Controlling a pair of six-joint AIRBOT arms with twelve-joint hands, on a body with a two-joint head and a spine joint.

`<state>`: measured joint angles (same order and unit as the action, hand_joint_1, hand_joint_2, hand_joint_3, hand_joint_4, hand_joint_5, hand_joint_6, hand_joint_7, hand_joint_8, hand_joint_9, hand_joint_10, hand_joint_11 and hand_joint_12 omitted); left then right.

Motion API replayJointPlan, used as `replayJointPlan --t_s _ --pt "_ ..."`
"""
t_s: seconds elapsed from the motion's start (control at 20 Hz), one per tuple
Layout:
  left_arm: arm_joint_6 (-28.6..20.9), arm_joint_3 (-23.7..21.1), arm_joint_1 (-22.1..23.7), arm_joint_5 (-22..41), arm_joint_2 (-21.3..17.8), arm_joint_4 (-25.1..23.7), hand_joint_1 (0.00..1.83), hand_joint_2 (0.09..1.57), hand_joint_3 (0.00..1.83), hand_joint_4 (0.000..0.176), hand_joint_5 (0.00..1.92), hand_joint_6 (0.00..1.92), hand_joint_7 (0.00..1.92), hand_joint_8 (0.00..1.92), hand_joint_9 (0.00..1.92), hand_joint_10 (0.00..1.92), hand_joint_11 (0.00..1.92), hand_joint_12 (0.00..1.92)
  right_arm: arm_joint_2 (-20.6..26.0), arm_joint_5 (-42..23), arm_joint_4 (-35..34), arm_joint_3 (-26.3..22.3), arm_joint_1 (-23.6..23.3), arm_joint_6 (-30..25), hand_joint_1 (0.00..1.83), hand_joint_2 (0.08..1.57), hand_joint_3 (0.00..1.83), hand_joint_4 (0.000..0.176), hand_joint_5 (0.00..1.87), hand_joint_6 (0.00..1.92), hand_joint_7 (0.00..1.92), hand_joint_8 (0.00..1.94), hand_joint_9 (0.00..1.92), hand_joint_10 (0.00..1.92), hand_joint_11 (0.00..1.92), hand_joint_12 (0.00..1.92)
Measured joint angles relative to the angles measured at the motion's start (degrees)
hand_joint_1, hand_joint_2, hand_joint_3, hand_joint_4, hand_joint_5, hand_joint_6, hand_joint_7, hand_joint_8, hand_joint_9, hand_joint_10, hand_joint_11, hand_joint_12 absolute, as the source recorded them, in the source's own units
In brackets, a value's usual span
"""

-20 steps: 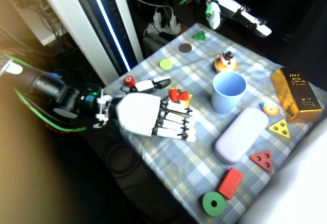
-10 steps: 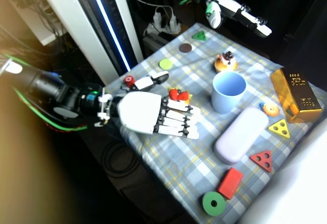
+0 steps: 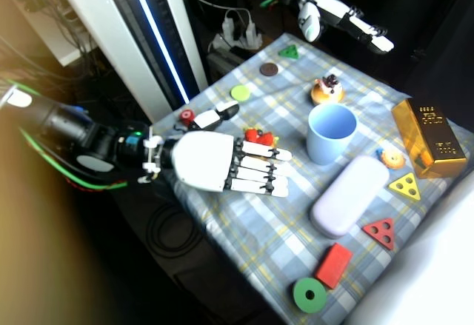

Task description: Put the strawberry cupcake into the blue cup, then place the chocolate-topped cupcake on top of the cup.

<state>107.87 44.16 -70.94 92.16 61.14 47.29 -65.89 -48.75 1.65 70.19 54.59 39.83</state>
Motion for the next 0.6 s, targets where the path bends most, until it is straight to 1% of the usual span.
replayJointPlan --t_s 0.05,0.1,0.15,0.2,0.25,0.3,0.35,0.45,0.5,0.55,0.6 --pt "0.0 0.0 0.0 0.0 0.0 0.0 0.05 0.82 0.01 0.019 0.1 0.01 0.09 0.0 0.01 0.0 0.0 0.0 0.3 0.3 2.4 0.3 0.4 -2.6 0.36 0.67 0.0 0.023 0.29 0.0 0.37 0.0 0.28 0.0 0.02 0.26" --pt "0.0 0.0 0.0 0.0 0.0 0.0 0.04 0.83 0.01 0.014 0.09 0.0 0.08 0.0 0.01 0.0 0.0 0.0 0.7 0.7 3.6 0.3 0.4 -3.9 0.4 0.67 0.0 0.042 0.29 0.0 0.34 0.0 0.25 0.0 0.02 0.26" --pt "0.0 0.0 0.0 -0.1 0.0 0.1 0.05 0.83 0.01 0.008 0.1 0.0 0.09 0.0 0.01 0.0 0.0 0.0 1.4 1.4 4.5 -0.1 0.4 -4.1 0.41 0.65 0.0 0.054 0.3 0.0 0.35 0.0 0.26 0.0 0.03 0.42" --pt "0.0 0.0 0.0 -0.2 0.0 0.0 0.06 0.83 0.01 0.013 0.1 0.0 0.09 0.0 0.0 0.0 0.0 0.0 2.0 1.5 5.4 -0.4 0.4 -4.1 0.41 0.65 0.0 0.082 0.31 0.0 0.39 0.0 0.3 0.0 0.03 0.59" --pt "0.0 0.0 0.0 -0.4 0.0 -0.1 0.05 0.83 0.01 0.021 0.09 0.0 0.09 0.0 0.0 0.0 0.0 0.0 3.3 2.2 7.4 -1.2 0.4 -4.1 0.39 0.66 0.0 0.098 0.29 0.0 0.38 0.0 0.29 0.0 0.01 0.62" --pt "0.0 0.0 0.0 -0.5 0.0 0.1 0.05 0.83 0.01 0.02 0.09 0.0 0.1 0.01 0.01 0.0 0.0 0.0 3.8 2.8 8.6 -1.4 0.4 -4.2 0.4 0.68 0.0 0.087 0.28 0.0 0.37 0.0 0.29 0.0 0.0 0.61" --pt "0.0 0.0 0.0 -0.7 0.0 0.1 0.05 0.83 0.0 0.018 0.09 0.0 0.1 0.01 0.01 0.0 0.0 0.0 4.0 3.1 9.3 -1.4 0.3 -4.5 0.4 0.67 0.0 0.084 0.27 0.0 0.35 0.0 0.28 0.0 0.0 0.61" --pt "0.0 0.0 0.0 -1.2 0.0 -0.5 0.04 0.83 0.0 0.016 0.08 0.0 0.08 0.0 0.0 0.0 0.0 0.0 4.2 4.5 10.3 -1.3 -0.5 -4.7 0.42 0.67 0.0 0.07 0.28 0.0 0.35 0.0 0.28 0.0 0.0 0.57" --pt "0.0 0.0 0.0 -1.3 0.0 -0.5 0.04 0.83 0.0 0.032 0.08 0.0 0.08 0.0 0.0 0.0 0.0 0.0 4.2 4.8 10.7 -1.2 -0.9 -4.7 0.44 0.67 0.0 0.069 0.27 0.0 0.35 0.0 0.27 0.0 0.0 0.48" --pt "0.0 0.0 0.0 -1.4 0.0 -0.4 0.07 0.83 0.0 0.027 0.09 0.01 0.09 0.0 0.0 0.0 0.0 0.0 4.2 5.0 11.3 -0.8 -1.1 -4.7 0.45 0.67 0.0 0.064 0.28 0.01 0.36 0.01 0.28 0.01 0.02 0.47" --pt "0.0 0.0 0.0 -1.4 -0.1 -0.4 0.06 0.83 0.0 0.017 0.09 0.0 0.09 0.0 0.0 0.0 0.0 0.0 4.2 5.4 11.5 -0.7 -1.3 -4.7 0.47 0.69 0.01 0.068 0.3 0.01 0.37 0.01 0.29 0.01 0.01 0.46"
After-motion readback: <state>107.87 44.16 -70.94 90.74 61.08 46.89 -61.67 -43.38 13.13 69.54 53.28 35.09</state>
